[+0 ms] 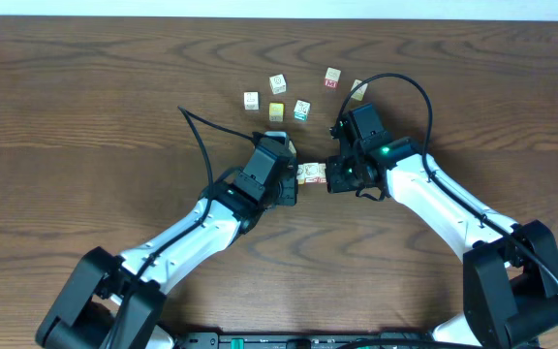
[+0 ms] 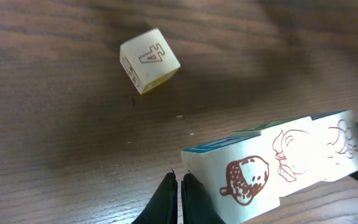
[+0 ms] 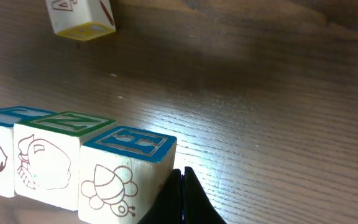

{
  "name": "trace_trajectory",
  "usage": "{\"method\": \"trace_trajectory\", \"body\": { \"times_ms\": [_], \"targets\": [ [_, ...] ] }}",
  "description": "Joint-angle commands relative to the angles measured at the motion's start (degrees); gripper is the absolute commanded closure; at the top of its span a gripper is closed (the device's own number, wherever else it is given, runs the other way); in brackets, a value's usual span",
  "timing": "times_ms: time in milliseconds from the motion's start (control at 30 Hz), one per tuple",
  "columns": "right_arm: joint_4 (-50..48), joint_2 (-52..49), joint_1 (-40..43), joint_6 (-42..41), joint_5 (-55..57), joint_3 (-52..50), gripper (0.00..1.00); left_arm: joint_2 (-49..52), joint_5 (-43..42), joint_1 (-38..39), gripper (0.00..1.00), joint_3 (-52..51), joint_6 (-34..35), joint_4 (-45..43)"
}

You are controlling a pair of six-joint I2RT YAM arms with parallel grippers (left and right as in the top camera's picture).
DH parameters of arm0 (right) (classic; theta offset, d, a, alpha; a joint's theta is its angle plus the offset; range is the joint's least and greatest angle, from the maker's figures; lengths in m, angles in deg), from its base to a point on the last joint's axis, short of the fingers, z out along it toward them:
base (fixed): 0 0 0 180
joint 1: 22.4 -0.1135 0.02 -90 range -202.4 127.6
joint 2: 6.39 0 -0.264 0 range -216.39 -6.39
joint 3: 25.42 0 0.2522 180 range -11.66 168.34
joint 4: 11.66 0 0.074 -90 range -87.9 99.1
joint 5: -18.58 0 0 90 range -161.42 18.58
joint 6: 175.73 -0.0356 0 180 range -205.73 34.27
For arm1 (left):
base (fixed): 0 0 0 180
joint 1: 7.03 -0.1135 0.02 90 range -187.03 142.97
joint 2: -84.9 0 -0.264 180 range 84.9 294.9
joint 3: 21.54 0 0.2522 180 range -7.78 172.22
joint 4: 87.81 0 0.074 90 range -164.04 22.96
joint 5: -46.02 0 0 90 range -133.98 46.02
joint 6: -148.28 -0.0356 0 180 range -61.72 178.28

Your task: Lift 3 blocks

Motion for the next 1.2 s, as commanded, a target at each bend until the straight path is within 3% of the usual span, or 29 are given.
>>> {"method": "trace_trajectory", "body": {
  "times_ms": [0,1167],
  "targets": [
    [-1.7,-0.66,-2.23,-0.35,-12.31,0.46,0.99,2.29,-8.33,4.17,0.93,2.99,0.79,-2.64],
    [-1.88,-4.87,-2.73,0.92,-11.91,0.13,0.99,4.96,-8.33,4.33,0.93,2.97,1.38,-4.13]
  ]
}}
